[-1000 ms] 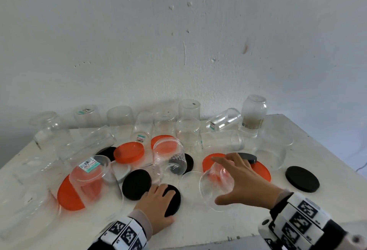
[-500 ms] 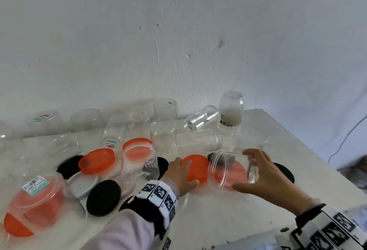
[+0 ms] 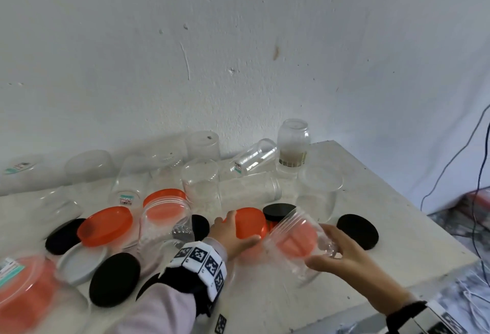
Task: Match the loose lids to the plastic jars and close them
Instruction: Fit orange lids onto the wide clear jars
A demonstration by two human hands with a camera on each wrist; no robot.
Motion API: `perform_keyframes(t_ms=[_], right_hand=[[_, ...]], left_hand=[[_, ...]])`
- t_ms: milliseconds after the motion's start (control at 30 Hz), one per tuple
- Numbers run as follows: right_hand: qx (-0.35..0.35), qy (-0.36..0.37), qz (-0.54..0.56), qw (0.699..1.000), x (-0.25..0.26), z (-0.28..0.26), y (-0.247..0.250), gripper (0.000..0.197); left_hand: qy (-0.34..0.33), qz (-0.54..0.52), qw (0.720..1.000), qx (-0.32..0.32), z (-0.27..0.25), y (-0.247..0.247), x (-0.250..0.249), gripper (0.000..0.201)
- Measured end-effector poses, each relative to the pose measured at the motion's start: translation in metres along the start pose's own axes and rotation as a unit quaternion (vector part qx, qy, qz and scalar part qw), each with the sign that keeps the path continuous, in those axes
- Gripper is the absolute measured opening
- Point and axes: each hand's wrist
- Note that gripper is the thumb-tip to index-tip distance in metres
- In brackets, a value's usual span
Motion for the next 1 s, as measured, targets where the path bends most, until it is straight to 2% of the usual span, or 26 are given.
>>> perform_keyframes(t_ms=[233,333,433,567,733,1000], right_hand=[[0.061,-0.043,-0.023,0.997,-0.009,0.002,-0.012,0.070],[0.106,-0.048,-0.020,0.993,-0.011,0.006,-0.019,0.082],[0.139,-0.032,-0.048,0.989,-0.011,0.013,-0.025,0.083],[0.159,-0.027,-0.065,0.985,-0.013,0.024,-0.030,0.085],[0.186,-0.023,-0.083,0.979,-0.016,0.036,-0.034,0.107],[0.225,-0.007,-0.152,0.962,-0.019,0.049,-0.039,0.113]], left_hand=[[-0.037,-0.104,0.994,0.004,-0.011,0.021,0.009,0.090],[-0.056,-0.136,0.989,0.012,-0.020,0.028,0.009,0.088],[-0.081,-0.155,0.985,0.010,-0.029,0.032,0.007,0.088],[-0.102,-0.162,0.982,0.006,-0.039,0.037,0.004,0.092],[-0.114,-0.154,0.981,-0.013,-0.048,0.041,0.003,0.090],[-0.144,-0.144,0.979,-0.029,-0.056,0.038,0.006,0.092]])
Point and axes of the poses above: each hand's wrist, its own z-axis towards the middle knuckle, its own y-axis out of the back of the hand, x = y × z, and after that the axes turned 14 degrees about y, right-handed
